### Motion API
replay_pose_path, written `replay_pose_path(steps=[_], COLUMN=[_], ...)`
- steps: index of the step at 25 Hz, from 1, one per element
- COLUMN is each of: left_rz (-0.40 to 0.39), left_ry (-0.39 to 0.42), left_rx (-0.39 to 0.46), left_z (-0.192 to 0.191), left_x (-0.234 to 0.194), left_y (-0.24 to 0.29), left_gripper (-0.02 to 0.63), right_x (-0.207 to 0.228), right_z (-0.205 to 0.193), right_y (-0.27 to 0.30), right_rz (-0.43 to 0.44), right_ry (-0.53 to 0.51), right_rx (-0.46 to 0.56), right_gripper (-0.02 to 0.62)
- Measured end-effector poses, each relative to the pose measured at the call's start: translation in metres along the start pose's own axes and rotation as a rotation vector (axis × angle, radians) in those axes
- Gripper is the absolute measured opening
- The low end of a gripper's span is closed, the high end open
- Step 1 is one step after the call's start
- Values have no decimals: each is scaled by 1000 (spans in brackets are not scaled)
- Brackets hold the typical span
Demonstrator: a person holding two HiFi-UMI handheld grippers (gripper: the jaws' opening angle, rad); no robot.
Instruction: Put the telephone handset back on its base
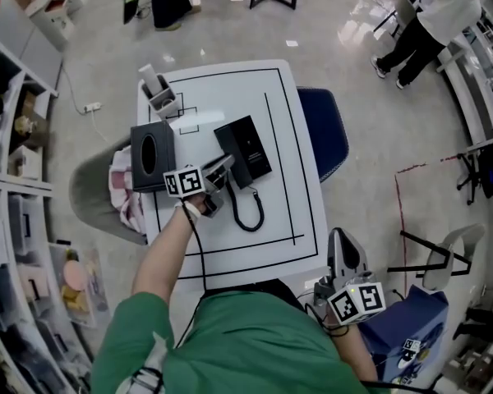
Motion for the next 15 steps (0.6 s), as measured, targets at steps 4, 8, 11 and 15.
replay_pose_path(steps=[4,8,11,15], left_rz=[5,12,8,5], left_ry=[-13,-38,-50,-46], left_rx=[-8,2,1,-4], left_z=[0,0,0,1], left_x=[-7,-14,-17,-21], left_y=[4,3,5,7], left_gripper=[81,81,81,83], right_x=[-3,-3,-3,-4], right_z=[-4,-2,0,0], right_y=[1,-2,-2,0], right_rz=[4,-1,-2,9], right_ry=[-10,-19,-20,-20], right_rx=[-19,-19,-15,-15], right_gripper=[23,21,23,23])
Point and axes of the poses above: the fingertips, and each gripper's own axes: y forward along the fingers, x to its right, z out of its top, the point moved 8 cm from there along -y, backward along the fingers, and after that the axes turned 5 degrees about z, right-handed, at the moved point
